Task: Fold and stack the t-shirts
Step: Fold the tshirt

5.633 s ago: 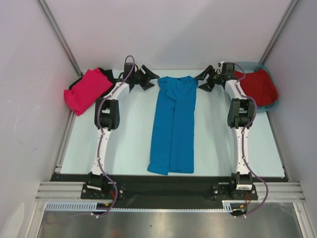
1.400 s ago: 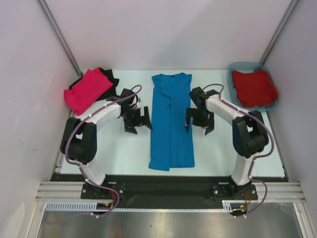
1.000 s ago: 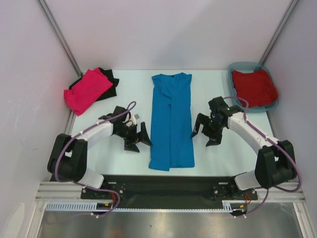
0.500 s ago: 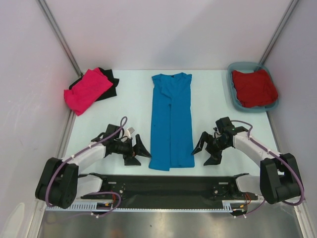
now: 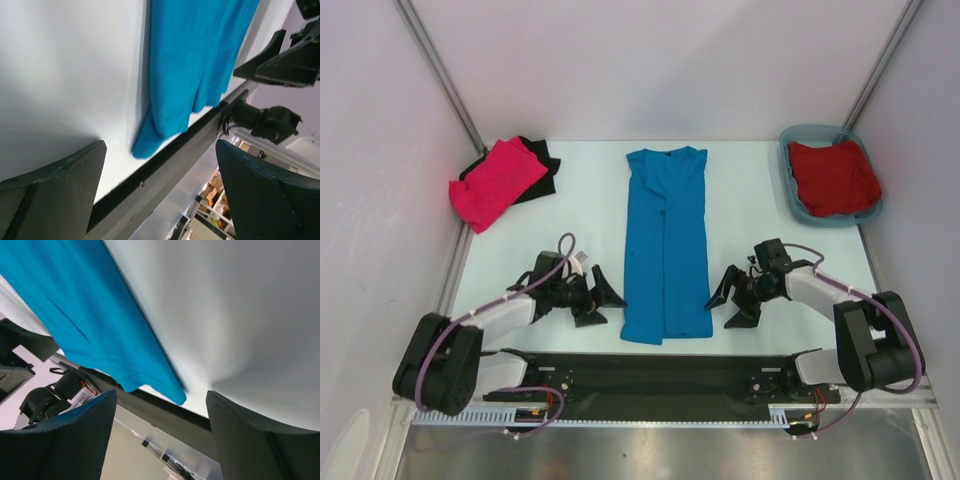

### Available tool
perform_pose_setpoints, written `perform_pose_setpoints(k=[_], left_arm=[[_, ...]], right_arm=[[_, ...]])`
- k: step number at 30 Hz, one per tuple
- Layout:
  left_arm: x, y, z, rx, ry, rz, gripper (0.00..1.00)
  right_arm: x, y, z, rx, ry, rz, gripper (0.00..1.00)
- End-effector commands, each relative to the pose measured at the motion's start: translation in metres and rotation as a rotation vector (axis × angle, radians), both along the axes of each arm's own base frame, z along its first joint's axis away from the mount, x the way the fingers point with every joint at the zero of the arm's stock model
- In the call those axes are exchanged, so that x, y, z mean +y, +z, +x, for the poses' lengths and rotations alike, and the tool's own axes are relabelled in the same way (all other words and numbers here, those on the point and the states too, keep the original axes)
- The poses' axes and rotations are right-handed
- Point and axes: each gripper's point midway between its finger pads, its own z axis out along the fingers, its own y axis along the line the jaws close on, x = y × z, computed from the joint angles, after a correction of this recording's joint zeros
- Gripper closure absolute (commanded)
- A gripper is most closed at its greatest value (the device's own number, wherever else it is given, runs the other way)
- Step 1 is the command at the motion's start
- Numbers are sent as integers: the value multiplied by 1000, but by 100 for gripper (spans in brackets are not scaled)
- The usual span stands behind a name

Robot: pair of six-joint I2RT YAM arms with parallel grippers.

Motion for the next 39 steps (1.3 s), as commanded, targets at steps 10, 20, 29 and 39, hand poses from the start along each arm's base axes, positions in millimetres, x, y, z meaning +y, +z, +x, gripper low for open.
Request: perform_pose_setpoints(k=[10, 20, 29, 39], left_arm=[[-48, -3, 40, -82, -105, 27, 11], [-45, -26, -19, 38, -158, 66, 13], [-28, -24, -37, 8, -123, 81, 12], [-36, -30, -38, 28, -147, 73, 14]], right_arm=[[8, -18, 13, 8, 33, 46, 25], [11, -21, -16, 73, 97, 14, 27], [16, -32, -35, 89, 116, 4, 32], [17, -53, -21, 82, 114, -27, 35]])
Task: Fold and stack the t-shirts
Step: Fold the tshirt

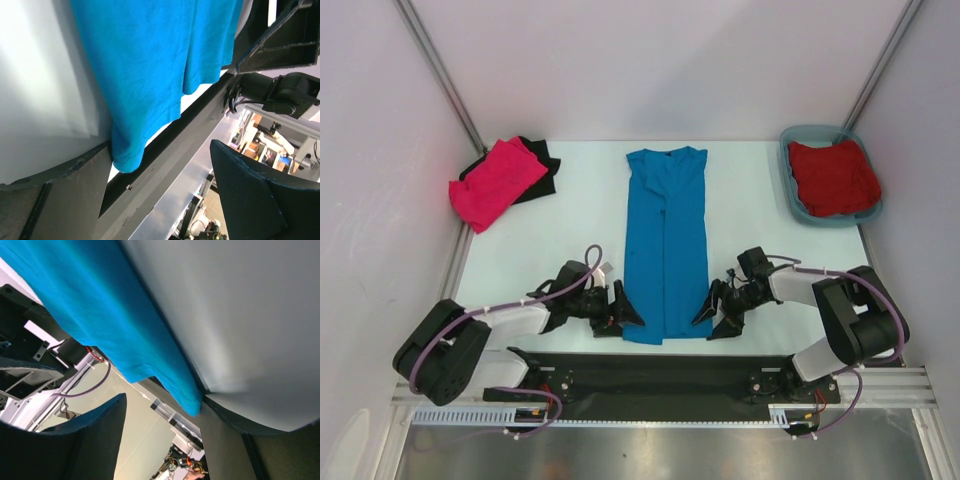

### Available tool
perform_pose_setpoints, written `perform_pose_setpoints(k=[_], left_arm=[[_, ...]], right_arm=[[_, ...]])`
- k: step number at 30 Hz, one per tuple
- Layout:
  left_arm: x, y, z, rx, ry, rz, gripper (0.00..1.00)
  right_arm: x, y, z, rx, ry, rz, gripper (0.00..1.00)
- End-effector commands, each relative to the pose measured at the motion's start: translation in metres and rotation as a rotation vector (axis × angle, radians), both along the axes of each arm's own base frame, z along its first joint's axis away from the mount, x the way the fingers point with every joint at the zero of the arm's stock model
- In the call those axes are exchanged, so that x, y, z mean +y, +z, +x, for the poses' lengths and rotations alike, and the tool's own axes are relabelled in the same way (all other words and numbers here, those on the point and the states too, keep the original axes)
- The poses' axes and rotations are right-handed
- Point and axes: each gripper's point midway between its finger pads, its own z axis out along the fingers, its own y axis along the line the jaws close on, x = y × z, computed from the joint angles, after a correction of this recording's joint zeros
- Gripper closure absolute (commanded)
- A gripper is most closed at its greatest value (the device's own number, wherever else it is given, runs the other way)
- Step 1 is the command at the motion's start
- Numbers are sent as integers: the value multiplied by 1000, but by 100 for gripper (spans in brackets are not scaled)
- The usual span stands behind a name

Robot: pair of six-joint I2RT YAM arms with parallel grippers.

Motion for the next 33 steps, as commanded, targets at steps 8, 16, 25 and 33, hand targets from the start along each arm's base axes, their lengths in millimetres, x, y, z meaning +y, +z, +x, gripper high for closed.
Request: perform_pose_setpoints(k=[8, 16, 25, 33], left_arm=[[4, -22, -4, 29, -17, 92, 16], [4, -23, -6, 32, -21, 84, 35], [-1, -28, -7, 57, -48, 87, 84], [-1, -18, -13, 46, -76, 84, 100]], right_arm=[[-28, -40, 20, -103, 11, -255, 37], [-35, -36, 14, -119, -5, -290, 53], [-34, -37, 13, -117, 1, -277, 100], [-42, -15, -3, -128, 12, -285, 100]])
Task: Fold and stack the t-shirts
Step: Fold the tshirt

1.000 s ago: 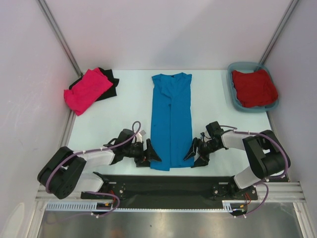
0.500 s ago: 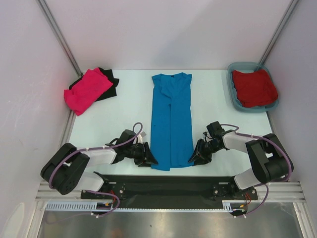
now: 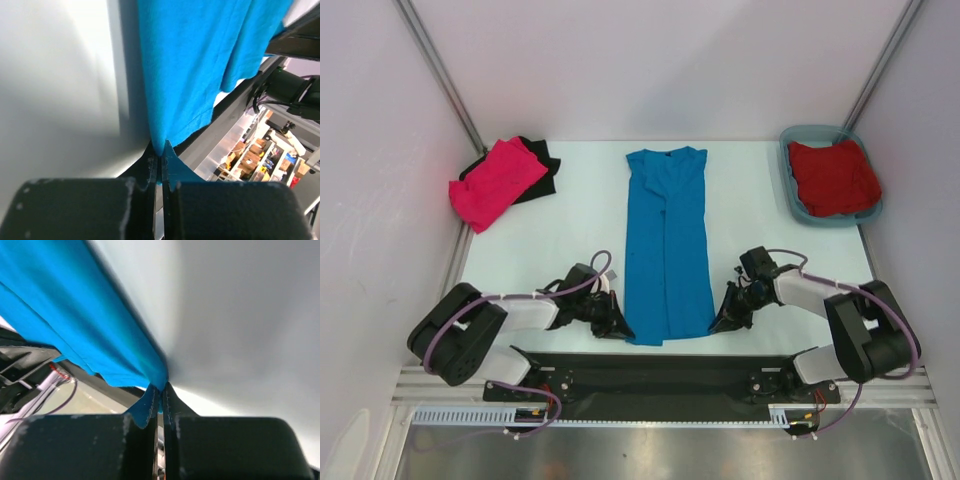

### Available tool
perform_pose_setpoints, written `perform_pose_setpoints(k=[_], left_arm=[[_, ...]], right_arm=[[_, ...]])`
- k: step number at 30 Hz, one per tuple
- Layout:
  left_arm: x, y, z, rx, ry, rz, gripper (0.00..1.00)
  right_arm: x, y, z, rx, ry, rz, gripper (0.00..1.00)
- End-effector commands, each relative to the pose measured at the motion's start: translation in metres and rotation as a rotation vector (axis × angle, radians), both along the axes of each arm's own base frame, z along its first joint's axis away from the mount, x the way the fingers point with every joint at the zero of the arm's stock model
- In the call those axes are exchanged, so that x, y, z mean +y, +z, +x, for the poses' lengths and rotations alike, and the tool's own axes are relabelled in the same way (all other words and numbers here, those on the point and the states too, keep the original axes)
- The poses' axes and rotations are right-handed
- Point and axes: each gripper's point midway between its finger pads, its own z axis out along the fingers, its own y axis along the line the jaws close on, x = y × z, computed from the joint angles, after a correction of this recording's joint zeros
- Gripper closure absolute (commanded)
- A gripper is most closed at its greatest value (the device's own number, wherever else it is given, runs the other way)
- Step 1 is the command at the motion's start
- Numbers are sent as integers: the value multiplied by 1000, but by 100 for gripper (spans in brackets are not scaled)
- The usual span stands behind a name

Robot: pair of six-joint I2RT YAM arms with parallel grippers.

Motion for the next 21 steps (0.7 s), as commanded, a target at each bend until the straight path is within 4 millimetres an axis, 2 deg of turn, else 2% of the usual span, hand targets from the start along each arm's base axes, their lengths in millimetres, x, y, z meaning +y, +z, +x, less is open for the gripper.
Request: perform_pose_setpoints(k=[1, 3, 6, 13, 19, 21], left_arm=[[1, 6, -5, -24, -38, 18, 100], [-1, 14, -3, -50, -40, 2, 100], [2, 18, -11, -13, -36, 9, 100], [-6, 40, -29, 27, -37, -17, 100], [-23, 64, -39, 42, -30, -43, 100], [-24, 65, -43, 60, -32, -20, 99]], right_arm=[[-23, 0, -15, -20, 5, -112, 100], [-26, 3, -26, 3, 13, -118, 100], [-28, 7, -41, 32, 27, -110, 100], [-22, 14, -78, 112, 127, -73, 100], [-13, 29, -88, 109, 187, -61, 100], [-11, 36, -88, 104, 197, -61, 100]])
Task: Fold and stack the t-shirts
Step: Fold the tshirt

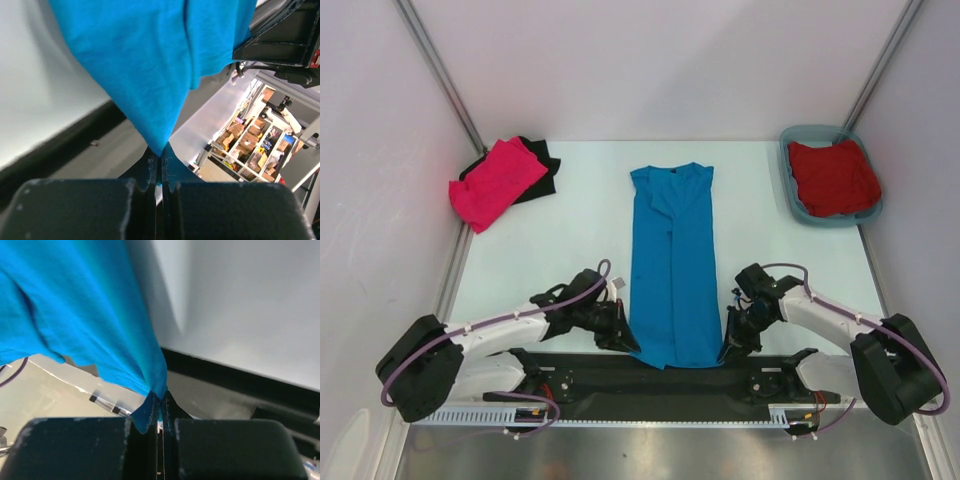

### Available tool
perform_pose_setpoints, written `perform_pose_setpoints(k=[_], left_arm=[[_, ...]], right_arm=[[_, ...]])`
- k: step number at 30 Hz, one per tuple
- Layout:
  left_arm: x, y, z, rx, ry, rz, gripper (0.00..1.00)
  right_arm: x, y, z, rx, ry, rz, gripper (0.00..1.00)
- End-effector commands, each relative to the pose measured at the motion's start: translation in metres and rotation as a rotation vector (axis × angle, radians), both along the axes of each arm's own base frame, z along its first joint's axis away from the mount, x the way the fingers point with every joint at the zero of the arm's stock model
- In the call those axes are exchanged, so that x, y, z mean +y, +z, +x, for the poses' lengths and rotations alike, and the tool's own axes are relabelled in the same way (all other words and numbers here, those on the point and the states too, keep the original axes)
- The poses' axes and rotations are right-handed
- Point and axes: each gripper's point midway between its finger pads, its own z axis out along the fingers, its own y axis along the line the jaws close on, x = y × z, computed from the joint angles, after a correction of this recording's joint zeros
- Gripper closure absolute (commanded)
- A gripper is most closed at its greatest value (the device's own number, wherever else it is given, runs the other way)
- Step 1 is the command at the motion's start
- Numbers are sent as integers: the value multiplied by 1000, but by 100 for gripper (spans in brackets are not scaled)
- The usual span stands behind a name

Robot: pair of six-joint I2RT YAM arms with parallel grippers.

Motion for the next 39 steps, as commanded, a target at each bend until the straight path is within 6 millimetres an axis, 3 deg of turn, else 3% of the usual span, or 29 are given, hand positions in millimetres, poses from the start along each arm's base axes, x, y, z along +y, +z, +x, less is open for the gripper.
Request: perform_pose_setpoints(k=[1, 6, 12, 21, 27, 31, 32, 34, 39], left_arm=[[-15, 26, 5, 6, 31, -11, 99], [-25, 45, 8, -26, 18, -8, 99], [-40, 69, 35, -128, 9, 19, 99], [-51, 74, 73, -160, -38, 99, 100], [-46, 75, 120, -171, 34, 89, 100], [-43, 74, 150, -181, 50, 96, 100], [-41, 66, 155, -158, 49, 118, 100], [-41, 74, 174, -187, 56, 112, 100], [-50, 69, 207, -182, 53, 102, 100]], right_arm=[[5, 22, -5, 14, 28, 15, 100], [11, 43, 4, -44, 55, 17, 100], [20, 64, 44, -178, 63, -10, 100], [46, 75, 102, -272, 81, -16, 100], [50, 67, 145, -315, 72, -60, 100], [43, 67, 180, -345, 35, -79, 100], [39, 67, 190, -353, 24, -85, 100], [37, 61, 202, -340, 16, -95, 100], [35, 65, 245, -379, 10, -98, 100]])
